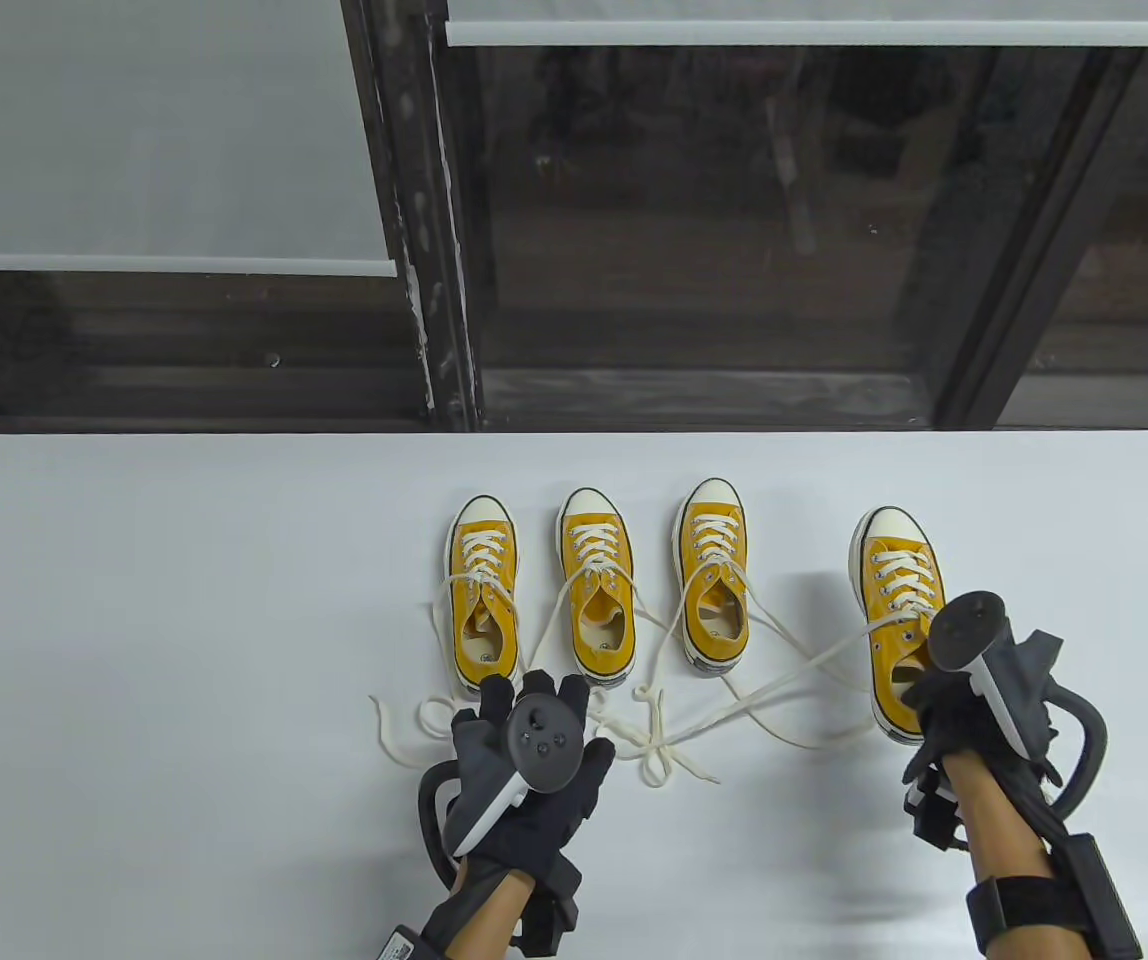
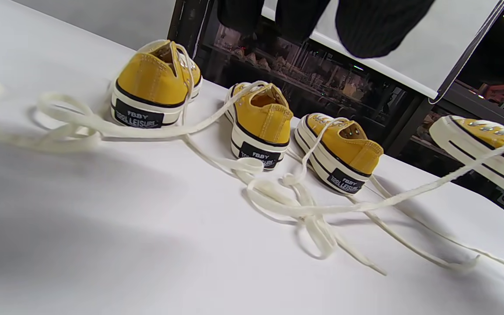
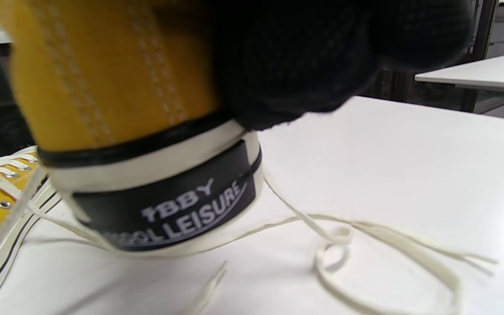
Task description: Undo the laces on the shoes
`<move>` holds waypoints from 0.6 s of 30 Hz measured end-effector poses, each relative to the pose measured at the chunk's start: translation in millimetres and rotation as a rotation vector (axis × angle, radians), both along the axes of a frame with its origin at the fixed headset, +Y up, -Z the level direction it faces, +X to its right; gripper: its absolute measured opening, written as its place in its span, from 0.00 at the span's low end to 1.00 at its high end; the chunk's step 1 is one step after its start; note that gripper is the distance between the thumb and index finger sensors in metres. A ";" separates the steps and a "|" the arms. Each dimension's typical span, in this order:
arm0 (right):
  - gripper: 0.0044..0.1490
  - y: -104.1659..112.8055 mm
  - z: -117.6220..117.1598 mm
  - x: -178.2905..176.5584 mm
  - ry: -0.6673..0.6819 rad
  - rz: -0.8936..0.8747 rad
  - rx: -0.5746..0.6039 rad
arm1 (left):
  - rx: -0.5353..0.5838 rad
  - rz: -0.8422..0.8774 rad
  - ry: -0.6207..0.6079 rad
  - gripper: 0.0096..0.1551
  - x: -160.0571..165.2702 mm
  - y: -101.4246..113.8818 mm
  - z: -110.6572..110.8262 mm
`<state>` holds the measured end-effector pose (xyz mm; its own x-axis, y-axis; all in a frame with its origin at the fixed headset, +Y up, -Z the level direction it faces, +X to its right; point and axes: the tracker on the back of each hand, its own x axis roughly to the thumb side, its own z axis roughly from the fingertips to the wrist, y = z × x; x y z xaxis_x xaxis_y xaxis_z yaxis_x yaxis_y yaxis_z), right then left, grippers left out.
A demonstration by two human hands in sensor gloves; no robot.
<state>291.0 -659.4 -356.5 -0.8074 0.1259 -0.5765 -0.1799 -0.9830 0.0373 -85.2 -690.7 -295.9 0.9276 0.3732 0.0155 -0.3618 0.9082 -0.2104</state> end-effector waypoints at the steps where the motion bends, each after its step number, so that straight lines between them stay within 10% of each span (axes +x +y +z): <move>1: 0.26 -4.7 -7.2 -1.1 -0.002 -0.005 -0.009 | -0.003 0.002 0.002 0.41 -0.3 -0.3 -0.4; 18: 0.27 -62.7 -84.8 -32.8 0.026 0.016 -0.114 | 0.005 0.007 -0.020 0.40 5.2 0.7 0.6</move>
